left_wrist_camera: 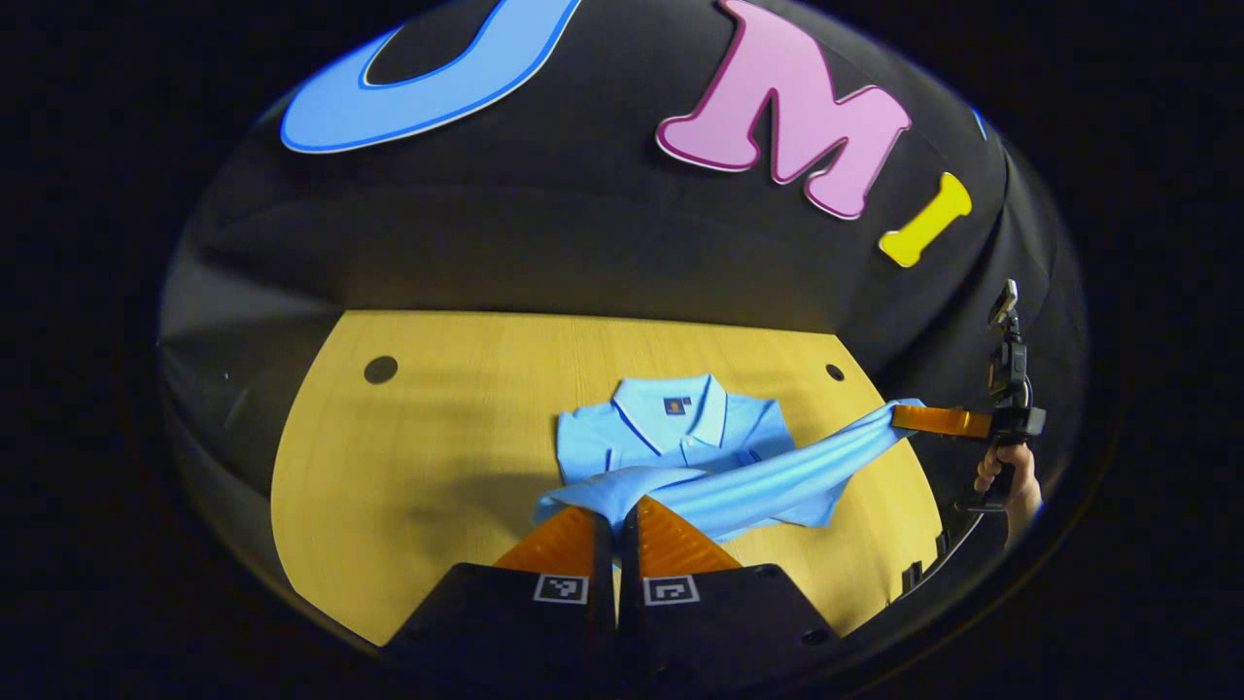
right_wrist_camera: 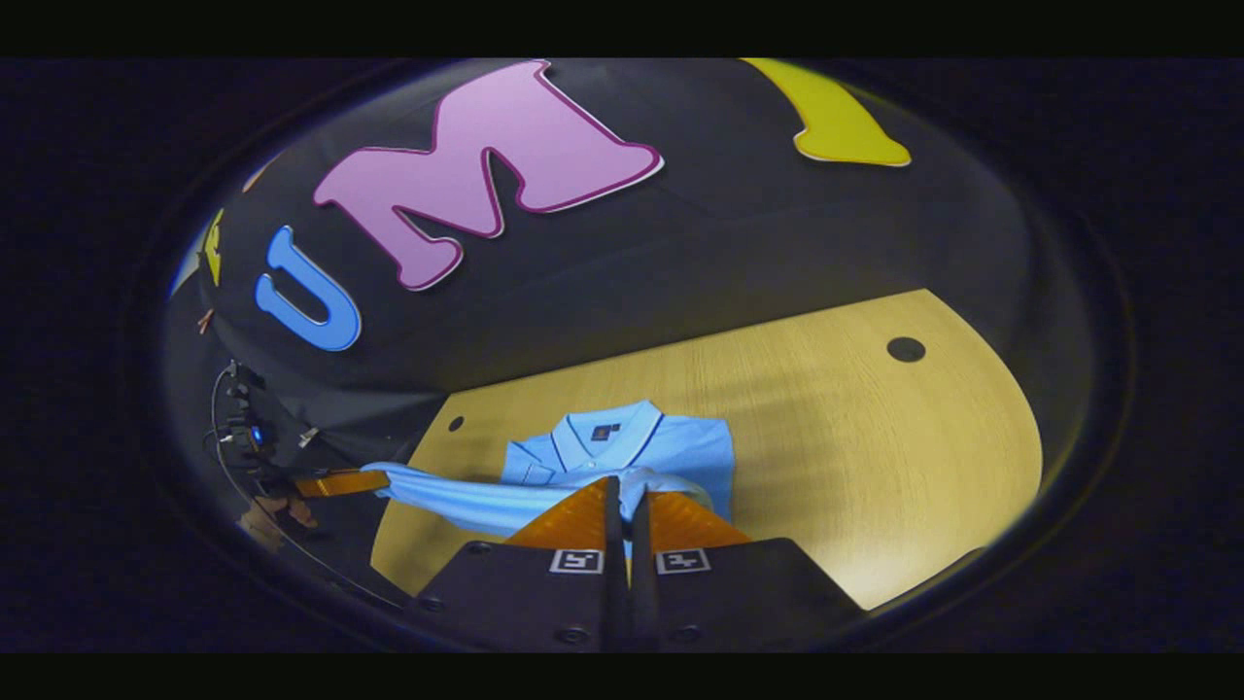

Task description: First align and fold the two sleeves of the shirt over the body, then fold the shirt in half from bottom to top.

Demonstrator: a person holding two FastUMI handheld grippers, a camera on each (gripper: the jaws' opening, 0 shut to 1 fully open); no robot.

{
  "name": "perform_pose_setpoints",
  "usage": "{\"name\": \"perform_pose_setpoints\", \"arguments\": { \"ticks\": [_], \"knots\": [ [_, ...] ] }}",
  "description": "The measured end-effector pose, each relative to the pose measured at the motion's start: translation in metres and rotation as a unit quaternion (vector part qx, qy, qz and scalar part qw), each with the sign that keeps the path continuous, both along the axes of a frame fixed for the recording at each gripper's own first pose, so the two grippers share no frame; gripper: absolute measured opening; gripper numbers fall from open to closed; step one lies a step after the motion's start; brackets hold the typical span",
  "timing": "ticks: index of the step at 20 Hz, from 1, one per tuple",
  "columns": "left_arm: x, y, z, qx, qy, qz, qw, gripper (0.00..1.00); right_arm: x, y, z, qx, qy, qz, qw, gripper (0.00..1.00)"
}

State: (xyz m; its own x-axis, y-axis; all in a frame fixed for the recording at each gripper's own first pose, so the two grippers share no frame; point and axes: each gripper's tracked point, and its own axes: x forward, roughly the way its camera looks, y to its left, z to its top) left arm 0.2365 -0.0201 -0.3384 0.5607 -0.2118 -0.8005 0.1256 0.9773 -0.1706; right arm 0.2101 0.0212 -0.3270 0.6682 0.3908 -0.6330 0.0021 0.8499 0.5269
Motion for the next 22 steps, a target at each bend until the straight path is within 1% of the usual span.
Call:
{"name": "perform_pose_setpoints", "arguments": {
  "ticks": [1,4,5,6,7,8,10,12,14,15,16,17,18,19,21,22],
  "knots": [
    [0.014,0.003,-0.009,0.01,0.0,0.0,1.0,0.06,0.018,0.0,-0.004,-0.002,-0.002,0.001,1.0,0.05],
    [0.054,0.005,-0.042,0.028,0.013,0.003,1.0,0.06,0.067,0.002,-0.027,-0.016,-0.003,0.0,1.0,0.05],
    [0.066,0.006,-0.056,0.037,0.016,0.003,0.999,0.06,0.083,0.003,-0.04,-0.028,-0.003,0.002,1.0,0.0],
    [0.077,0.008,-0.07,0.046,0.022,0.004,0.999,0.06,0.095,0.004,-0.054,-0.041,0.002,0.003,0.999,0.05],
    [0.083,0.009,-0.082,0.051,0.031,0.007,0.998,0.06,0.104,0.006,-0.068,-0.054,0.009,0.004,0.999,0.0],
    [0.091,0.008,-0.093,0.052,0.04,0.016,0.998,0.06,0.109,0.008,-0.082,-0.063,0.015,0.004,0.998,0.05],
    [0.104,0.006,-0.118,0.053,0.052,0.014,0.997,0.06,0.119,0.008,-0.114,-0.084,0.03,0.002,0.996,0.05],
    [0.11,0.015,-0.144,0.078,0.062,-0.001,0.995,0.06,0.119,0.011,-0.137,-0.084,0.055,0.0,0.995,0.05],
    [0.113,0.013,-0.164,0.089,0.075,0.0,0.993,0.06,0.117,0.008,-0.165,-0.097,0.077,0.005,0.992,0.05],
    [0.113,0.011,-0.173,0.091,0.08,0.003,0.993,0.06,0.115,0.008,-0.173,-0.105,0.078,0.014,0.991,0.12],
    [0.11,0.01,-0.181,0.088,0.085,0.0,0.992,0.02,0.112,0.008,-0.176,-0.114,0.078,0.023,0.99,0.14],
    [0.106,0.009,-0.185,0.083,0.093,-0.005,0.992,0.09,0.109,0.007,-0.176,-0.119,0.076,0.035,0.989,0.16],
    [0.106,0.012,-0.188,0.089,0.098,-0.006,0.991,0.17,0.106,0.005,-0.178,-0.129,0.075,0.048,0.988,0.14],
    [0.104,0.015,-0.192,0.098,0.105,-0.006,0.99,0.2,0.098,0.004,-0.18,-0.14,0.075,0.068,0.985,0.34],
    [0.098,0.025,-0.186,0.119,0.114,0.0,0.986,0.59,0.083,-0.002,-0.177,-0.176,0.072,0.115,0.975,0.7],
    [0.099,0.031,-0.18,0.124,0.11,0.008,0.986,0.78,0.079,-0.006,-0.171,-0.193,0.064,0.132,0.97,0.77]
  ]
}}
